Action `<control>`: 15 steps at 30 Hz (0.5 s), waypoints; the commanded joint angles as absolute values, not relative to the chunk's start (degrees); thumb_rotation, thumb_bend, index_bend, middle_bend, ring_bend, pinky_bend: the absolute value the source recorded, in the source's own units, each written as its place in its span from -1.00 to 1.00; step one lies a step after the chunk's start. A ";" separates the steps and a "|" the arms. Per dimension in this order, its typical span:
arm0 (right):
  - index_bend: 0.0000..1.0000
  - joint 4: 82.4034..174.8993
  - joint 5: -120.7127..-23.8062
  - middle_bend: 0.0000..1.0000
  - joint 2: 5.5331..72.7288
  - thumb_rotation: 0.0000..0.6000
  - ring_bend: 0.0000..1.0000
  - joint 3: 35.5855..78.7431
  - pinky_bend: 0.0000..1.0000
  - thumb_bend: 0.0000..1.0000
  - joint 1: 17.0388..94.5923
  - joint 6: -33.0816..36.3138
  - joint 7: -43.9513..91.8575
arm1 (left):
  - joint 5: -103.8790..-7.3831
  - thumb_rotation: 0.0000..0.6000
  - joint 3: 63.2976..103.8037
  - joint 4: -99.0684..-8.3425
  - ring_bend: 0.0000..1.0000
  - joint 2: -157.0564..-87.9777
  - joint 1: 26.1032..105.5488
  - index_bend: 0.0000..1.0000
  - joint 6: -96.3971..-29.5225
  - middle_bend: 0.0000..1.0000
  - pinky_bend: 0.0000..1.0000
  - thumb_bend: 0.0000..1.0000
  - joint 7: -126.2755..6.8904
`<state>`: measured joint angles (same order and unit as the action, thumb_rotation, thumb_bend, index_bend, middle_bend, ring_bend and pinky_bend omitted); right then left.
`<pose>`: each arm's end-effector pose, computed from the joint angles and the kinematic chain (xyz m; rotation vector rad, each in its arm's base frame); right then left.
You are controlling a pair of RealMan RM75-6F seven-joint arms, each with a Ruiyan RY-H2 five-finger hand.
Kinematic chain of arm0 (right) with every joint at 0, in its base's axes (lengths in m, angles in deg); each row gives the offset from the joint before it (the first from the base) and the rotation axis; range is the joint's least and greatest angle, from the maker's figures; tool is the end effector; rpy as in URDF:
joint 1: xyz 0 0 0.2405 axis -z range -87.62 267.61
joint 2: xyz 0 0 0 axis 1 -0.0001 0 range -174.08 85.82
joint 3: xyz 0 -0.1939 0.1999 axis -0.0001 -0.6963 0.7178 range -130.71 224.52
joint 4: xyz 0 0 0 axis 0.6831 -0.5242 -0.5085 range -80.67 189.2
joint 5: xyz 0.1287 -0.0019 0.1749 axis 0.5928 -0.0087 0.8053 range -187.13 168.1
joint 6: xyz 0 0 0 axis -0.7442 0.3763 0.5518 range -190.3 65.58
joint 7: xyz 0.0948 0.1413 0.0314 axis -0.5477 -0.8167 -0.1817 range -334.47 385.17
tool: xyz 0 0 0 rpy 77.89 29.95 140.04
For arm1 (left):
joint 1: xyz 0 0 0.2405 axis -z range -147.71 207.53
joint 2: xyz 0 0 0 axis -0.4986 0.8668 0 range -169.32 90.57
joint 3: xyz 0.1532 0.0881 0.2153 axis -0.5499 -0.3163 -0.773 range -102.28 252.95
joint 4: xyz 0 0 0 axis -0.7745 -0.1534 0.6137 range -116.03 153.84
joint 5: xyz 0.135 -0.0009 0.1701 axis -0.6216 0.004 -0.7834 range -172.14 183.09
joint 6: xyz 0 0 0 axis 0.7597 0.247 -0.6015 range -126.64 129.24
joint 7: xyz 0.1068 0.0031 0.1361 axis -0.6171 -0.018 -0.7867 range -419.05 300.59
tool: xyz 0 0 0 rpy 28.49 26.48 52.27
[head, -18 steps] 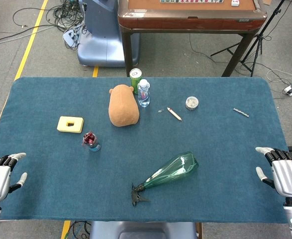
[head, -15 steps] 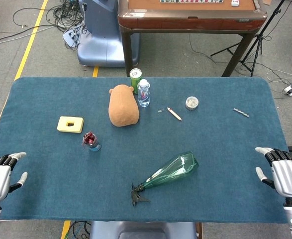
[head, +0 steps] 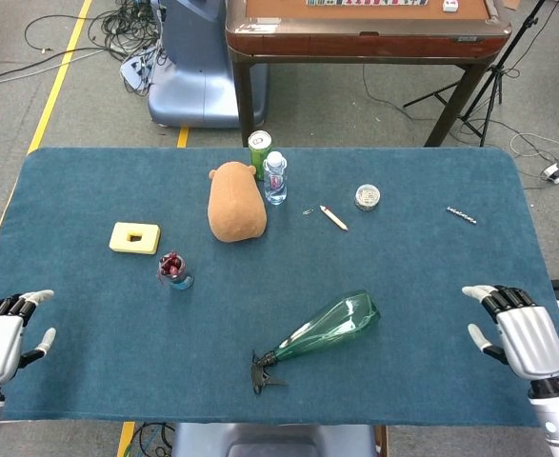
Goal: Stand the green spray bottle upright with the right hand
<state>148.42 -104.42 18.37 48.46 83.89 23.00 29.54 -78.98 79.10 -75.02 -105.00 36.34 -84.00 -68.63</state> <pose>-0.3020 -0.2113 0.1552 1.5619 -0.7763 0.9401 -0.3222 0.2240 0.1552 -1.4052 -0.8019 -0.8439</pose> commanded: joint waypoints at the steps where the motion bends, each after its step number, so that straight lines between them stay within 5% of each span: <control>1: -0.41 149.78 -107.48 -0.33 17.32 1.00 -0.44 47.59 -0.34 -0.37 81.26 20.02 29.14 | -78.93 1.00 79.05 -75.39 -0.48 -104.75 36.30 -0.48 -83.98 -0.39 -0.48 -0.31 -68.69; 15: -0.51 157.48 -113.93 -0.52 17.61 1.00 -0.70 48.08 -0.46 -0.59 66.20 0.72 32.37 | -79.74 1.00 78.48 -77.08 -0.48 -103.98 35.14 -0.44 -85.75 -0.39 -0.49 -0.31 -68.74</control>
